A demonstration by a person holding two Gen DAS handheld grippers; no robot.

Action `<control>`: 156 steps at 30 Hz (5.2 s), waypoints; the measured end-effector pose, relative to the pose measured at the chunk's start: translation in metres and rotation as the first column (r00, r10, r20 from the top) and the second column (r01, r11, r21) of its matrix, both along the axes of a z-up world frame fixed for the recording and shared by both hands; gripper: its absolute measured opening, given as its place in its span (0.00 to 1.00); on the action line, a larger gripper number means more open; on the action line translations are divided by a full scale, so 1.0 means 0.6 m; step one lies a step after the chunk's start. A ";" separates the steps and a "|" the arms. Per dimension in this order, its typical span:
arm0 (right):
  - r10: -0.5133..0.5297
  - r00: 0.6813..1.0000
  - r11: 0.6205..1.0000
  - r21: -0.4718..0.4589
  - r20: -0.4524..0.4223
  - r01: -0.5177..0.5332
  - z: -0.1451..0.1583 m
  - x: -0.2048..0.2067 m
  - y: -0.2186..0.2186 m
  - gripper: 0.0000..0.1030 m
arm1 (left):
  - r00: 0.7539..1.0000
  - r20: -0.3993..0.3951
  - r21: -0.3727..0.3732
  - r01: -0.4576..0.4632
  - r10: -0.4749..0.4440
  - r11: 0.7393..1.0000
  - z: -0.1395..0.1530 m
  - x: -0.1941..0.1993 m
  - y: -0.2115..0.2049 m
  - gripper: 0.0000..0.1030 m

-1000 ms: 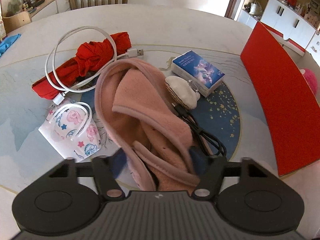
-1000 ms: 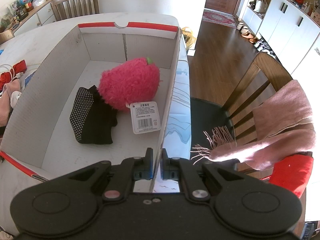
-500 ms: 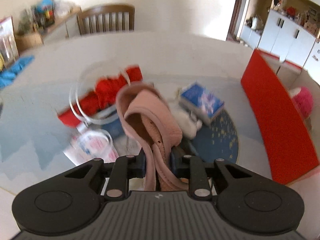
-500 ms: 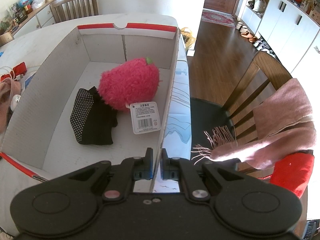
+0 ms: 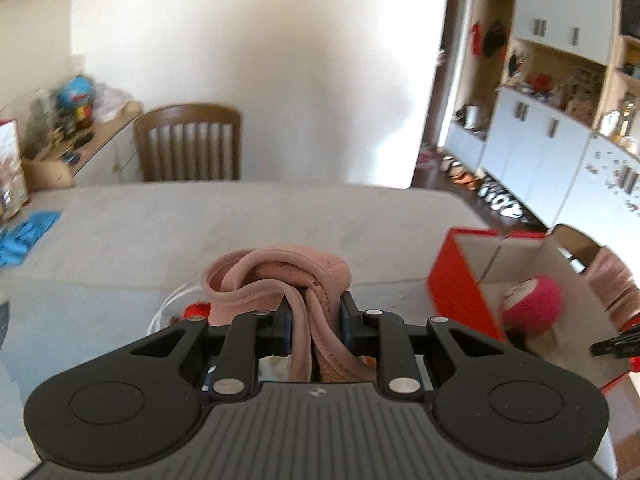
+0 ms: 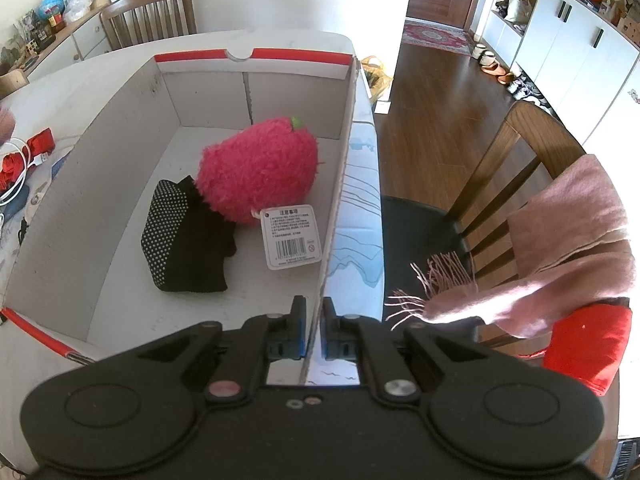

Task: Organize objects
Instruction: 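Carry the pink scarf with the left gripper into the box and release, then return the left gripper to the table and grasp the black cable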

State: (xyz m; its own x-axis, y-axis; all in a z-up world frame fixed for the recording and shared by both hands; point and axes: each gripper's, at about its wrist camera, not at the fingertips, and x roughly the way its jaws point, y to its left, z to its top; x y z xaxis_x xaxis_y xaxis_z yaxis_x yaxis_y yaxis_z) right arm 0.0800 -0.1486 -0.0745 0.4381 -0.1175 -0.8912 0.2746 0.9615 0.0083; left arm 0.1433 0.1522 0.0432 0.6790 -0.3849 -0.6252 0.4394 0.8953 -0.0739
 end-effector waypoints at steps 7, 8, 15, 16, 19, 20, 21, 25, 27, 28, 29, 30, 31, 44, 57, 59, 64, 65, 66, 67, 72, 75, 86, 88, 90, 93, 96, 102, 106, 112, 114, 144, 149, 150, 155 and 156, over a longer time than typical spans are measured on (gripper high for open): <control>0.000 1.000 1.000 0.000 0.002 0.000 -0.001 0.000 -0.001 0.05 | 0.992 0.010 -0.029 0.125 -0.125 0.992 0.023 -0.008 -0.061 0.20; 0.001 1.000 1.000 0.001 0.002 -0.001 0.000 -0.001 -0.001 0.05 | 0.989 0.008 -0.031 0.148 -0.148 0.989 0.026 -0.011 -0.075 0.20; -0.002 1.000 1.000 0.005 0.006 0.002 -0.001 -0.001 -0.002 0.06 | 0.957 0.029 -0.034 0.290 -0.289 0.956 0.041 -0.028 -0.161 0.20; -0.002 1.000 1.000 0.006 0.006 0.002 -0.002 -0.001 -0.002 0.06 | 0.951 0.030 -0.032 0.309 -0.308 0.951 0.042 -0.030 -0.172 0.20; -0.003 1.000 1.000 0.008 0.009 0.003 -0.002 -0.001 -0.002 0.06 | 0.931 0.033 -0.020 0.365 -0.364 0.931 0.041 -0.038 -0.211 0.20; -0.003 1.000 1.000 0.008 0.009 0.003 -0.002 -0.001 -0.002 0.06 | 0.925 0.033 -0.015 0.379 -0.379 0.925 0.041 -0.041 -0.223 0.20; -0.003 1.000 1.000 0.009 0.009 0.003 -0.002 0.000 -0.002 0.06 | 0.919 0.033 -0.011 0.393 -0.392 0.920 0.039 -0.043 -0.235 0.20; -0.004 1.000 1.000 0.015 0.010 0.004 -0.003 0.000 -0.002 0.06 | 0.897 0.019 0.007 0.441 -0.441 0.897 0.027 -0.043 -0.282 0.20; -0.002 1.000 1.000 0.016 0.011 0.002 -0.002 -0.002 -0.003 0.06 | 0.890 0.013 0.018 0.456 -0.457 0.890 0.018 -0.044 -0.300 0.20; -0.002 1.000 1.000 0.018 0.012 0.002 -0.002 -0.002 -0.004 0.06 | 0.886 0.014 0.031 0.464 -0.464 0.885 0.012 -0.045 -0.312 0.20; -0.002 1.000 1.000 0.021 0.013 0.001 -0.002 -0.002 -0.005 0.06 | 0.883 0.011 0.040 0.469 -0.469 0.882 0.007 -0.044 -0.319 0.20; -0.001 1.000 1.000 0.022 0.014 0.001 -0.002 -0.002 -0.005 0.06 | 0.879 0.006 0.046 0.477 -0.477 0.878 0.000 -0.044 -0.329 0.20; 0.000 1.000 1.000 0.022 0.014 0.000 -0.002 -0.002 -0.004 0.06 | 0.876 0.001 0.054 0.481 -0.482 0.875 -0.006 -0.043 -0.338 0.20; 0.005 1.000 1.000 0.024 0.014 -0.005 -0.001 -0.004 -0.007 0.06 | 0.851 -0.069 0.242 0.521 -0.521 0.819 -0.098 -0.044 -0.413 0.20; 0.003 1.000 0.999 0.037 0.015 -0.004 -0.001 -0.006 -0.012 0.07 | 0.836 -0.239 0.281 0.547 -0.494 0.789 -0.154 -0.027 -0.439 0.22; 0.003 1.000 0.999 0.037 0.015 -0.004 -0.001 -0.006 -0.012 0.07 | 0.832 -0.267 0.276 0.550 -0.487 0.788 -0.159 -0.023 -0.441 0.24; 0.004 1.000 0.999 0.036 0.015 -0.004 -0.001 -0.006 -0.012 0.07 | 0.823 -0.300 0.284 0.561 -0.483 0.778 -0.168 -0.021 -0.443 0.31; 0.004 1.000 0.999 0.036 0.015 -0.004 -0.001 -0.006 -0.012 0.07 | 0.821 -0.304 0.279 0.562 -0.484 0.779 -0.169 -0.020 -0.442 0.36; 0.003 1.000 0.999 0.037 0.015 -0.003 -0.001 -0.006 -0.013 0.07 | 0.818 -0.308 0.271 0.564 -0.485 0.780 -0.169 -0.019 -0.442 0.42; 0.002 1.000 0.999 0.039 0.015 -0.002 -0.001 -0.006 -0.013 0.07 | 0.816 -0.311 0.261 0.567 -0.488 0.781 -0.169 -0.019 -0.441 0.54; 0.001 1.000 0.999 0.041 0.014 -0.001 -0.001 -0.006 -0.014 0.07 | 0.819 -0.294 0.245 0.563 -0.493 0.789 -0.165 -0.022 -0.434 0.57; 0.001 1.000 0.999 0.041 0.014 -0.001 -0.001 -0.006 -0.014 0.07 | 0.822 -0.292 0.230 0.557 -0.489 0.798 -0.161 -0.023 -0.430 0.62; 0.001 1.000 0.999 0.037 0.009 -0.001 -0.001 -0.006 -0.014 0.07 | 0.843 -0.274 0.156 0.514 -0.463 0.843 -0.132 -0.029 -0.397 0.65; 0.001 1.000 0.999 0.036 0.007 -0.002 -0.002 -0.005 -0.014 0.07 | 0.846 -0.264 0.142 0.508 -0.463 0.849 -0.122 -0.031 -0.392 0.65; 0.001 1.000 0.999 0.035 0.004 -0.001 -0.002 -0.005 -0.013 0.07 | 0.851 -0.251 0.129 0.502 -0.462 0.855 -0.111 -0.034 -0.386 0.65; 0.004 1.000 1.000 0.029 0.001 -0.004 -0.002 -0.003 -0.011 0.07 | 0.856 -0.235 0.110 0.495 -0.461 0.862 -0.094 -0.038 -0.375 0.70; 0.003 1.000 1.000 0.030 -0.001 -0.003 -0.002 -0.002 -0.011 0.07 | 0.861 -0.218 0.093 0.488 -0.460 0.868 -0.079 -0.043 -0.363 0.72; 0.004 1.000 1.000 0.022 -0.012 -0.004 -0.001 -0.001 -0.009 0.07 | 0.882 -0.188 0.053 0.449 -0.433 0.892 -0.051 -0.049 -0.331 0.75; 0.007 1.000 1.000 0.016 -0.020 -0.006 0.000 0.000 -0.007 0.06 | 0.899 -0.165 0.032 0.415 -0.405 0.909 -0.034 -0.051 -0.302 0.78; 0.002 0.999 1.000 0.015 -0.036 -0.002 -0.002 0.001 -0.004 0.07 | 0.926 -0.142 0.010 0.355 -0.350 0.935 -0.020 -0.054 -0.249 0.85; -0.001 0.999 1.000 0.011 -0.040 0.001 -0.002 0.002 -0.001 0.07 | 0.932 -0.148 0.012 0.336 -0.331 0.942 -0.023 -0.054 -0.230 0.88; -0.024 0.999 1.000 -0.013 -0.034 0.023 0.000 0.000 0.005 0.05 | 0.972 -0.234 0.150 0.003 0.033 0.989 -0.195 -0.019 -0.025 1.00; -0.025 0.999 1.000 -0.012 -0.033 0.024 0.000 0.000 0.005 0.05 | 0.959 -0.270 0.184 -0.037 0.087 0.982 -0.230 -0.007 -0.025 0.99; -0.025 0.999 1.000 -0.013 -0.033 0.025 0.001 0.000 0.005 0.05 | 0.959 -0.268 0.195 -0.039 0.092 0.980 -0.234 -0.007 -0.027 0.99; -0.029 0.999 0.999 -0.015 -0.032 0.028 0.001 0.000 0.004 0.05 | 0.958 -0.262 0.225 -0.056 0.115 0.973 -0.248 -0.003 -0.036 0.98; -0.030 0.999 0.999 -0.015 -0.032 0.029 0.002 0.000 0.004 0.05 | 0.957 -0.264 0.228 -0.063 0.124 0.972 -0.250 -0.002 -0.037 0.96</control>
State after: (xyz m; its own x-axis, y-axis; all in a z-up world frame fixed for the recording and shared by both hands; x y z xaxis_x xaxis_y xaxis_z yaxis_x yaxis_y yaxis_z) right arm 0.0798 -0.1463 -0.0736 0.4052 -0.1432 -0.9029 0.3026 0.9530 -0.0153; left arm 0.1422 0.1299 -0.1068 0.4961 -0.1638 -0.8527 0.3426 0.9393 0.0189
